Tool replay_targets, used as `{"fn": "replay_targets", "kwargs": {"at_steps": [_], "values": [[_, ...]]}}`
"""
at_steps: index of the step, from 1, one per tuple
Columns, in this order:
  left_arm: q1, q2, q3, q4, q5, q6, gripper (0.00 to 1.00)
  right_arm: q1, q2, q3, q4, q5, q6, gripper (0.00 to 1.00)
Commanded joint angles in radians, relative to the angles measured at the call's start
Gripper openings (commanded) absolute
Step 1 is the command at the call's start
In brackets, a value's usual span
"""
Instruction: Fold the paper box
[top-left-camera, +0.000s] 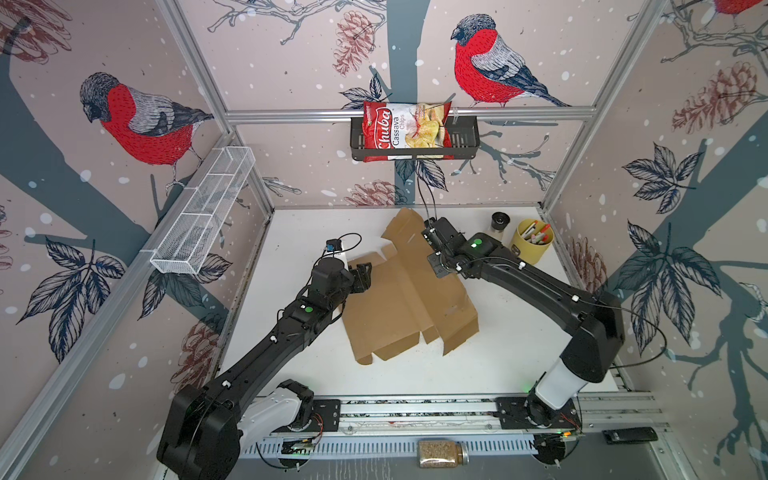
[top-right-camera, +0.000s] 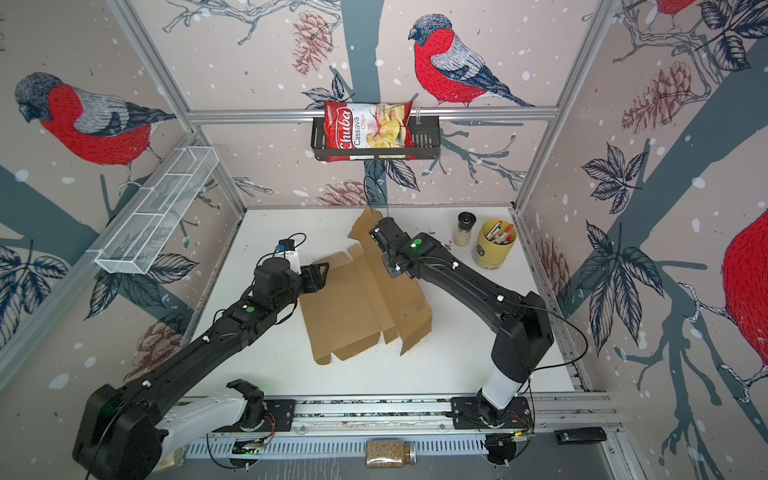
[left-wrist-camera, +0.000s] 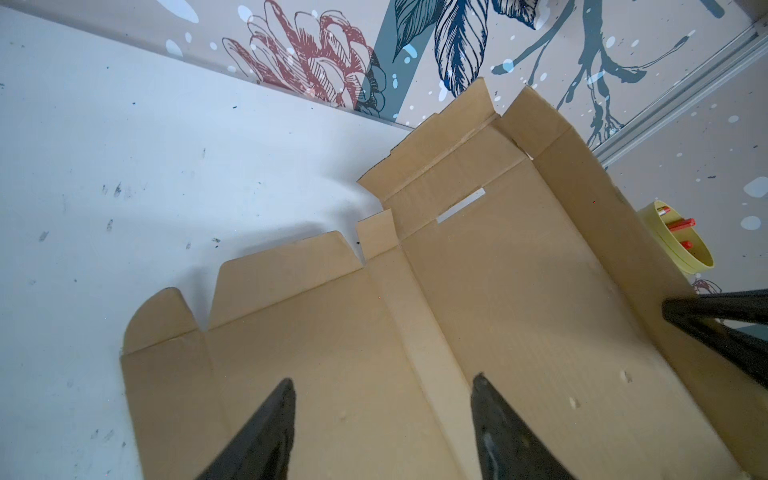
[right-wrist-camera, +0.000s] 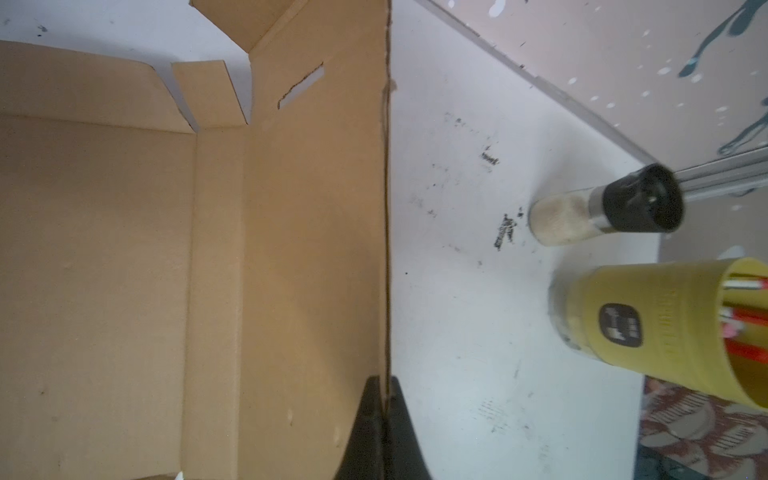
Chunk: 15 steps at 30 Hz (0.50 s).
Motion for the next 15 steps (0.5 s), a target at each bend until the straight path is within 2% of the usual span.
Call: {"fn": "replay_targets", "kwargs": {"at_steps": [1, 8, 12, 15], "values": [[0.002, 0.004, -0.034, 0.074, 0.019, -0.006, 0.65, 0.026, 0.009, 0.053, -0.045, 0.134, -0.060, 0.06], [0.002, 0.061, -0.188, 0.211, 0.106, -0.091, 0.58, 0.087, 0.096, 0.061, 0.074, 0.272, -0.197, 0.04], [-0.001, 0.105, -0.256, 0.221, 0.226, -0.129, 0.51, 0.120, 0.112, 0.021, 0.256, 0.322, -0.362, 0.03], [-0.032, 0.089, -0.320, 0.219, 0.247, -0.171, 0.48, 0.129, 0.085, -0.033, 0.422, 0.300, -0.500, 0.02]]}}
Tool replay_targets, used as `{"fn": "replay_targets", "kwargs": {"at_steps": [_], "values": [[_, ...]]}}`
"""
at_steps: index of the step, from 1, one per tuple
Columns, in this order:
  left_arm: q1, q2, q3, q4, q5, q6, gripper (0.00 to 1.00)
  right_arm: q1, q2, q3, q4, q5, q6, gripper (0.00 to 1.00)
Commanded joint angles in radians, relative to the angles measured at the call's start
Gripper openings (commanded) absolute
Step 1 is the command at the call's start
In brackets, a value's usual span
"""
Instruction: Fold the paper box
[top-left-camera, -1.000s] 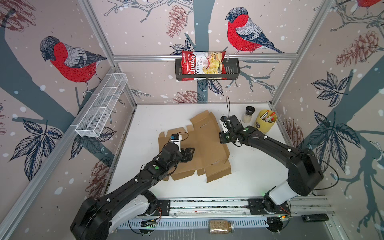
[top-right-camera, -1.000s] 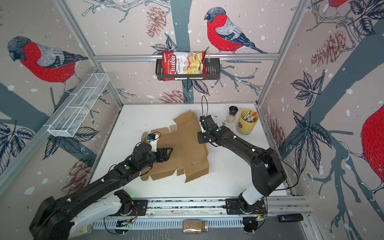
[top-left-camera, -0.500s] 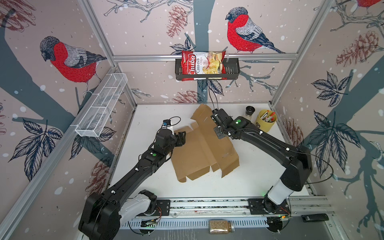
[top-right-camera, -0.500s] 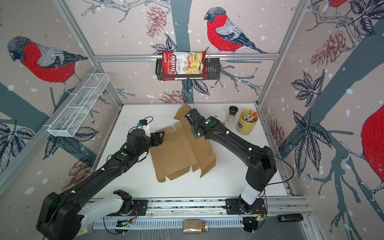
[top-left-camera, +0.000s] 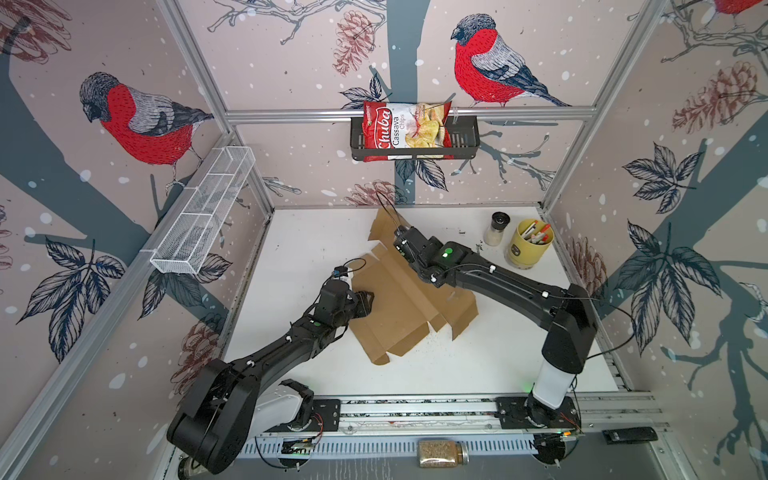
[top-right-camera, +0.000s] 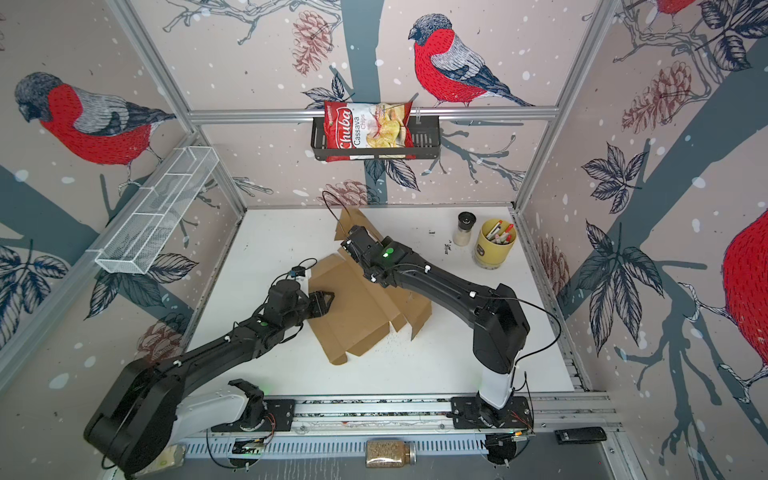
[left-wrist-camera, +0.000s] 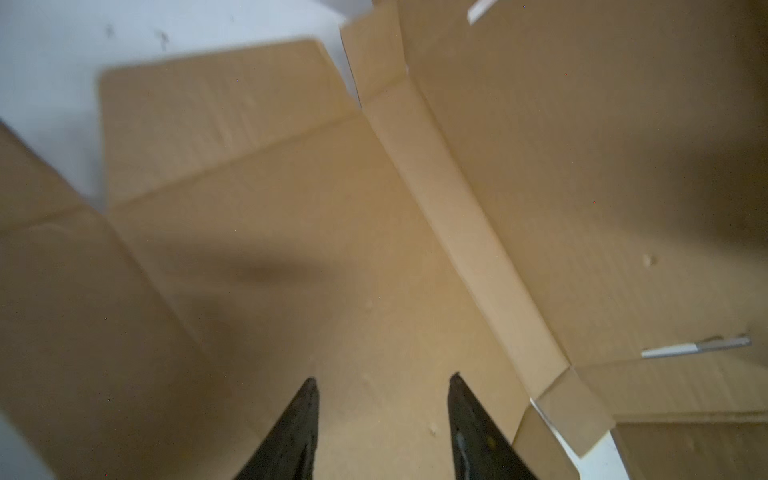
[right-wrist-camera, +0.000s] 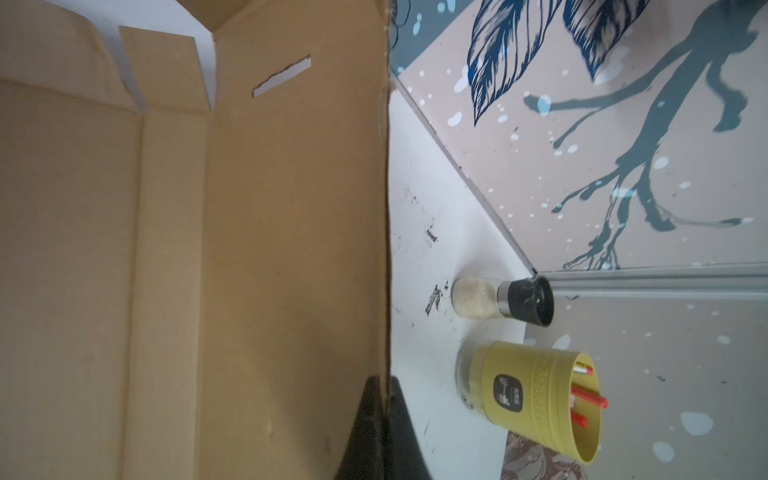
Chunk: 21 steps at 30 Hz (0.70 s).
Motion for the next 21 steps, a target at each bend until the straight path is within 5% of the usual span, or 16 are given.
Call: {"fn": "replay_targets", "kwargs": {"at_steps": [1, 11, 16, 21], "values": [[-0.041, -0.028, -0.056, 0.047, 0.061, -0.069, 0.47, 0.007, -0.032, -0.051, 0.266, 0.022, -0.214, 0.02], [-0.349, 0.010, -0.154, 0.219, -0.073, -0.243, 0.45, 0.006, -0.069, -0.133, 0.452, -0.133, -0.567, 0.01], [-0.401, 0.029, -0.111, 0.267, -0.078, -0.191, 0.46, 0.021, -0.073, -0.157, 0.449, -0.138, -0.621, 0.01], [-0.398, -0.184, -0.148, 0.225, -0.224, -0.130, 0.51, 0.043, -0.064, -0.231, 0.510, -0.070, -0.611, 0.00]]}}
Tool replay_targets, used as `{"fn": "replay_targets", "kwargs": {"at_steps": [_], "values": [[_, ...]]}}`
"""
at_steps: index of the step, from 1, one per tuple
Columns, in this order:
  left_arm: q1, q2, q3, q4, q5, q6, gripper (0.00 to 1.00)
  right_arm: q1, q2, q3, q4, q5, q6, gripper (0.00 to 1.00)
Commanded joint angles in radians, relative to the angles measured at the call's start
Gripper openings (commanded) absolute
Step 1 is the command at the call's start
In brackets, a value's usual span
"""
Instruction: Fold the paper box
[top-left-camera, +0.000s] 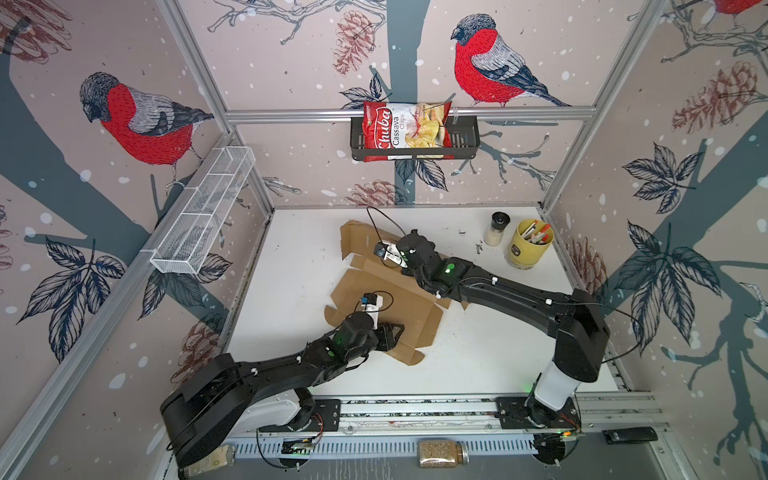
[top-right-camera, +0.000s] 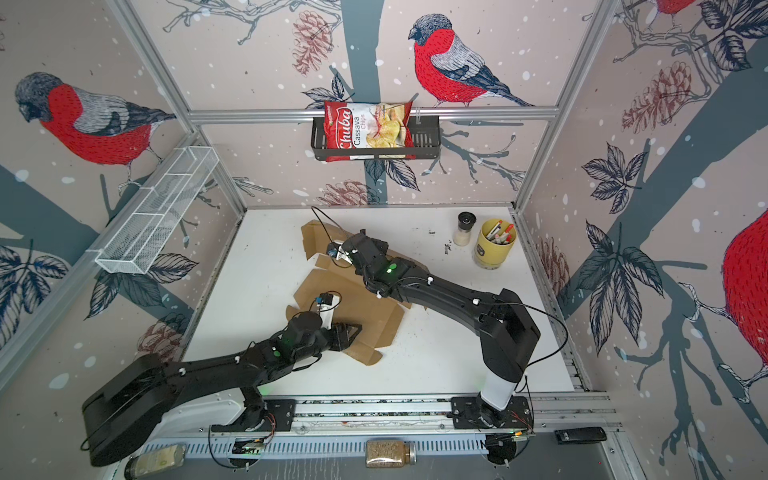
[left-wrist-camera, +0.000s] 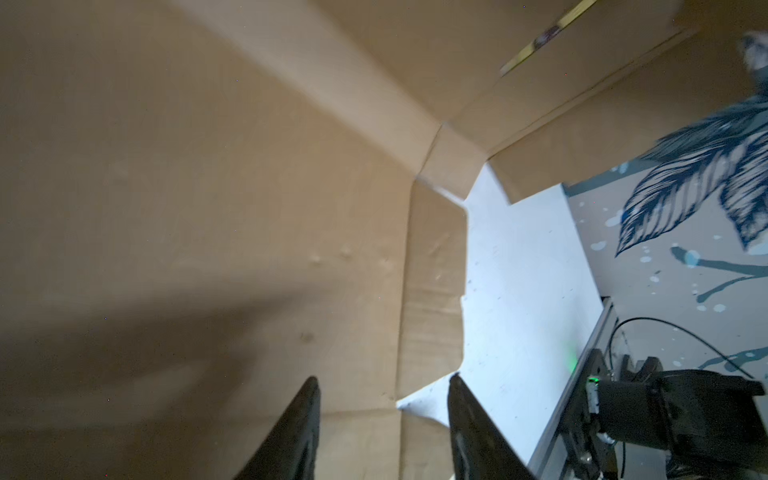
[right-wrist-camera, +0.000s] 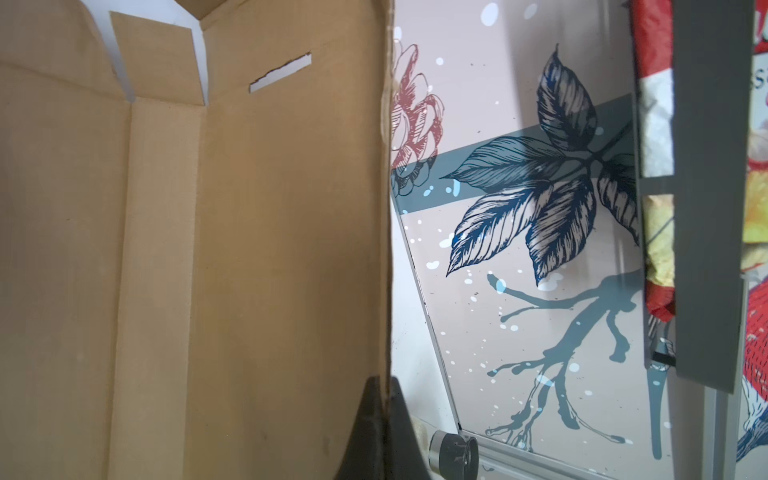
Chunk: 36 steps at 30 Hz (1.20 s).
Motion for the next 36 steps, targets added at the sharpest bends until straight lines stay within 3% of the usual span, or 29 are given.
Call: {"fn": "replay_targets", "kwargs": {"at_steps": [1, 5, 9, 14, 22, 25, 30, 36], "values": [[0.006, -0.136, -0.023, -0.020, -0.178, 0.046, 0.51, 0.014, 0.000, -0.057, 0.087, 0.064, -0.010, 0.00], [0.130, -0.311, -0.038, -0.253, -0.292, 0.009, 0.50, 0.046, -0.015, -0.165, 0.156, 0.119, 0.026, 0.00], [0.291, -0.461, -0.053, -0.415, -0.288, -0.007, 0.50, 0.074, -0.017, -0.254, 0.186, 0.158, 0.069, 0.00], [0.370, -0.500, 0.003, -0.501, -0.281, 0.048, 0.51, 0.082, -0.009, -0.260, 0.126, 0.144, 0.130, 0.00], [0.486, -0.294, 0.168, -0.432, -0.137, 0.153, 0.58, 0.073, -0.013, -0.228, 0.037, 0.077, 0.178, 0.00], [0.575, -0.183, 0.285, -0.390, 0.034, 0.168, 0.61, 0.071, -0.007, -0.228, 0.031, 0.082, 0.177, 0.00], [0.666, -0.024, 0.480, -0.397, 0.226, 0.149, 0.73, 0.067, -0.019, -0.233, 0.038, 0.074, 0.181, 0.00], [0.678, 0.172, 0.660, -0.375, 0.394, 0.153, 0.87, 0.065, -0.015, -0.241, 0.037, 0.078, 0.178, 0.00]]}}
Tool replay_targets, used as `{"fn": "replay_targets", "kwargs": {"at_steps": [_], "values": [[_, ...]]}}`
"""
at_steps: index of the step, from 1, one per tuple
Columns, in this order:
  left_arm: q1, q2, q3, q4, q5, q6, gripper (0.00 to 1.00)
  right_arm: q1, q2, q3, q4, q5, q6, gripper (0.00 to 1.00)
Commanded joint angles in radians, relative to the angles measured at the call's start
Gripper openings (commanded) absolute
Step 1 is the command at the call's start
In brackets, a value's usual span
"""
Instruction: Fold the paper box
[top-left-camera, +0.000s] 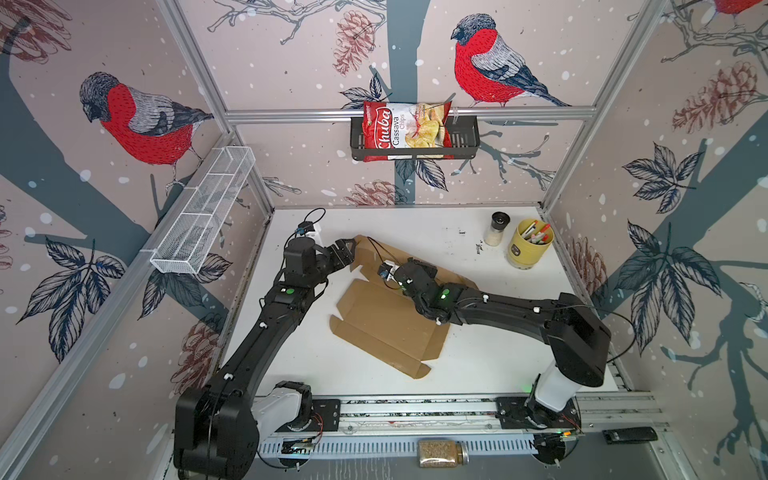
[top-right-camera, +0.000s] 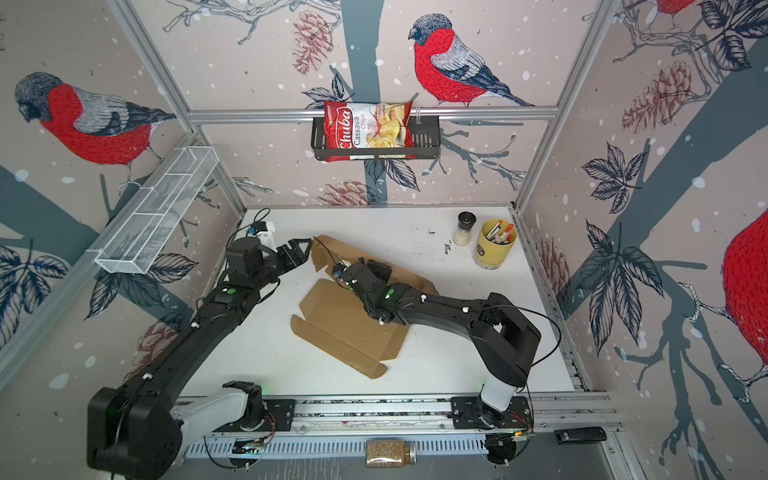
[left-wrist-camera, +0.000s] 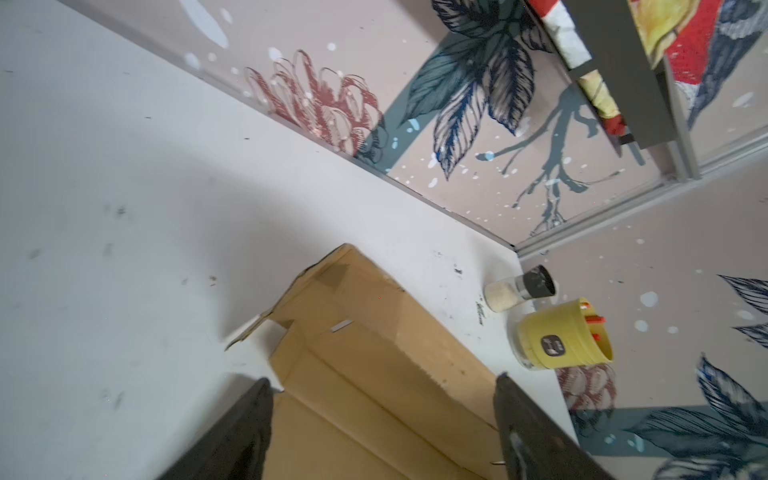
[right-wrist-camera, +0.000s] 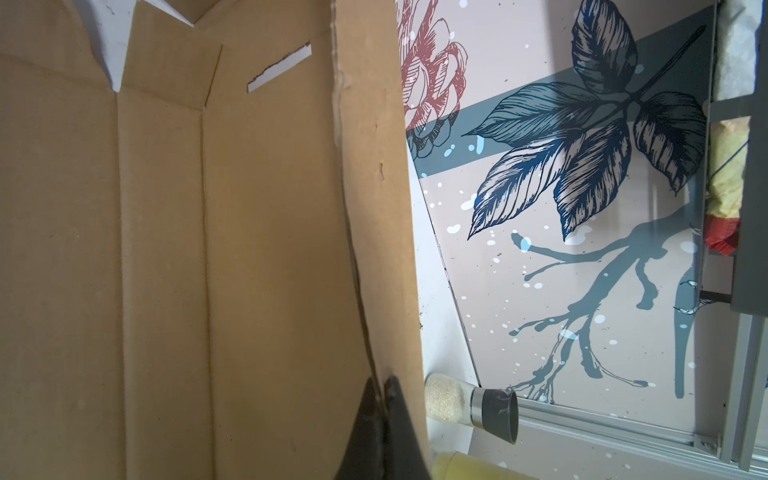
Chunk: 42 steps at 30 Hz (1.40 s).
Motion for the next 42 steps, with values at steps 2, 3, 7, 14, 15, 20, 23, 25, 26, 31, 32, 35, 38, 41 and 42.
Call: {"fn": "replay_targets", "kwargs": {"at_steps": [2, 3, 7, 14, 15, 20, 23, 25, 26, 31, 32, 35, 38, 41, 42], "values": [[-0.011, 0.122, 0.112, -0.030, 0.141, 0.041, 0.85, 0.000, 0.001, -0.009, -0.105, -0.051, 0.038, 0.00], [-0.021, 0.152, 0.135, -0.055, 0.137, 0.059, 0.84, 0.000, 0.001, -0.010, -0.105, -0.051, 0.040, 0.00], [-0.066, 0.235, 0.209, -0.105, 0.126, 0.097, 0.80, 0.001, -0.003, -0.014, -0.104, -0.051, 0.042, 0.00], [-0.106, 0.315, 0.244, -0.137, 0.102, 0.120, 0.73, 0.001, -0.013, -0.023, -0.100, -0.052, 0.043, 0.00], [-0.108, 0.320, 0.242, -0.135, 0.103, 0.119, 0.72, 0.000, -0.013, -0.023, -0.100, -0.053, 0.044, 0.00], [-0.126, 0.342, 0.244, -0.114, 0.118, 0.110, 0.70, 0.005, -0.009, -0.016, -0.102, -0.053, 0.045, 0.00], [-0.138, 0.351, 0.247, -0.104, 0.128, 0.102, 0.66, 0.007, -0.006, -0.012, -0.105, -0.051, 0.046, 0.00], [-0.143, 0.354, 0.247, -0.097, 0.140, 0.099, 0.62, 0.008, -0.004, -0.011, -0.107, -0.051, 0.048, 0.00], [-0.145, 0.355, 0.247, -0.095, 0.141, 0.098, 0.60, 0.008, -0.002, -0.011, -0.109, -0.051, 0.048, 0.00], [-0.146, 0.352, 0.245, -0.103, 0.134, 0.115, 0.48, 0.010, 0.004, -0.005, -0.116, -0.050, 0.052, 0.00], [-0.146, 0.349, 0.246, -0.109, 0.131, 0.119, 0.48, 0.010, 0.004, -0.004, -0.118, -0.049, 0.052, 0.00], [-0.139, 0.327, 0.247, -0.152, 0.088, 0.145, 0.55, 0.007, 0.004, -0.008, -0.115, -0.048, 0.050, 0.00], [-0.100, 0.281, 0.222, -0.179, 0.096, 0.153, 0.67, 0.002, 0.006, -0.005, -0.115, -0.048, 0.049, 0.00], [-0.042, 0.209, 0.148, -0.150, 0.137, 0.140, 0.78, 0.002, 0.015, 0.000, -0.117, -0.048, 0.050, 0.00], [-0.024, 0.167, 0.082, -0.109, 0.144, 0.122, 0.83, 0.001, 0.016, -0.001, -0.116, -0.050, 0.048, 0.00]]}}
